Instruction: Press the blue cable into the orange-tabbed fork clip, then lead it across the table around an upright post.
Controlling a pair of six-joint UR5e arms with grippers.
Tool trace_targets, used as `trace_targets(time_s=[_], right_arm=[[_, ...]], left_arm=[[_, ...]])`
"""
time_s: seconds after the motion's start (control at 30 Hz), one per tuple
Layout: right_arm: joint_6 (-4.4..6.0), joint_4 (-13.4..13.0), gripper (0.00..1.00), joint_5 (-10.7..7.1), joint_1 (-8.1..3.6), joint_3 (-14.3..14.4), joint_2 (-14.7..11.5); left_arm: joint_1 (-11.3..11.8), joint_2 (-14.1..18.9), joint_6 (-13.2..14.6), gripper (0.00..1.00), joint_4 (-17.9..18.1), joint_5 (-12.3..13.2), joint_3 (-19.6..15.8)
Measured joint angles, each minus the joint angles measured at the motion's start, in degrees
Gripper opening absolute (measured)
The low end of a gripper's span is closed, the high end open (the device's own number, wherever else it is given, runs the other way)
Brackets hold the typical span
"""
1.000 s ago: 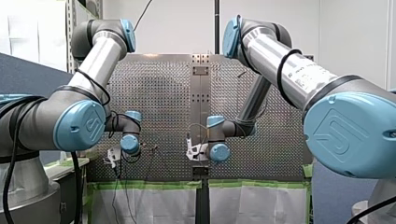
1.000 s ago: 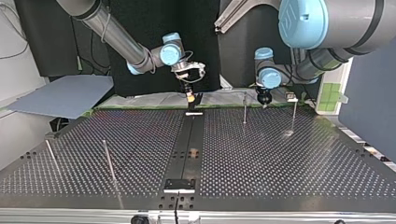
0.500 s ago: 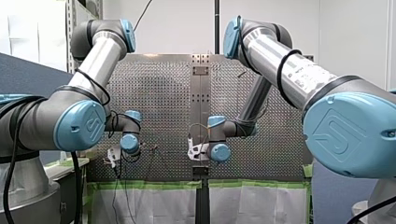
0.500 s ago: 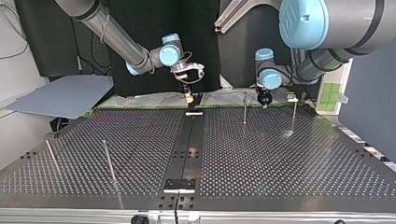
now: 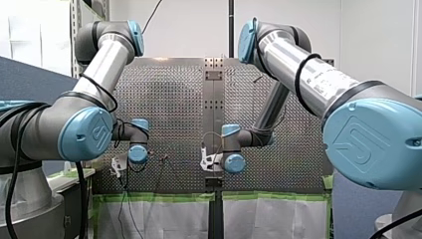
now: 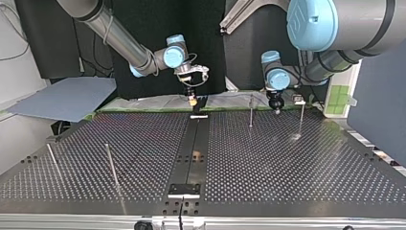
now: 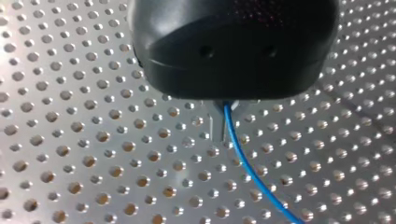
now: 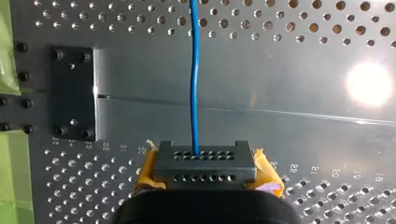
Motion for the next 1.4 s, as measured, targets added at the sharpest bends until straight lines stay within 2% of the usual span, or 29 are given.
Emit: trace_targets(time_s=[0.2,0.4,0.67,0.83,1.03,1.17,1.4], right_arm=[[0.1,0.4,0.0,0.73,0.24,-0.8,2.2],[-0.03,0.8,0.0,0.71,0.4,-2.1,2.7],[-0.01,1.2,0.0,1.06,-0.02,-2.8,2.7],[-0.07,1.6,0.0,2.29,-0.19,-3.3,2.8],[-0.26,2.4,0.0,3.9,-0.63,-3.5,2.8],[-0.27,2.6,0.0,4.21,-0.75,-3.5,2.8],[-0.07,2.7,0.0,4.42,-1.65,-3.8,2.9]], left_arm=[[-0.2,-0.2,1.4,0.0,2.4,-0.3,-0.3],[-0.1,-2.5,2.4,0.0,2.6,0.0,-0.1],[0.2,-3.6,2.5,0.0,1.7,1.5,0.6],[0.2,-3.7,2.5,0.0,0.2,3.1,1.0],[0.2,-3.7,2.5,0.0,-0.4,3.5,0.8],[0.1,-3.6,2.5,0.0,-0.6,3.6,0.9],[0.2,-3.6,2.5,0.0,-1.0,4.2,1.4]])
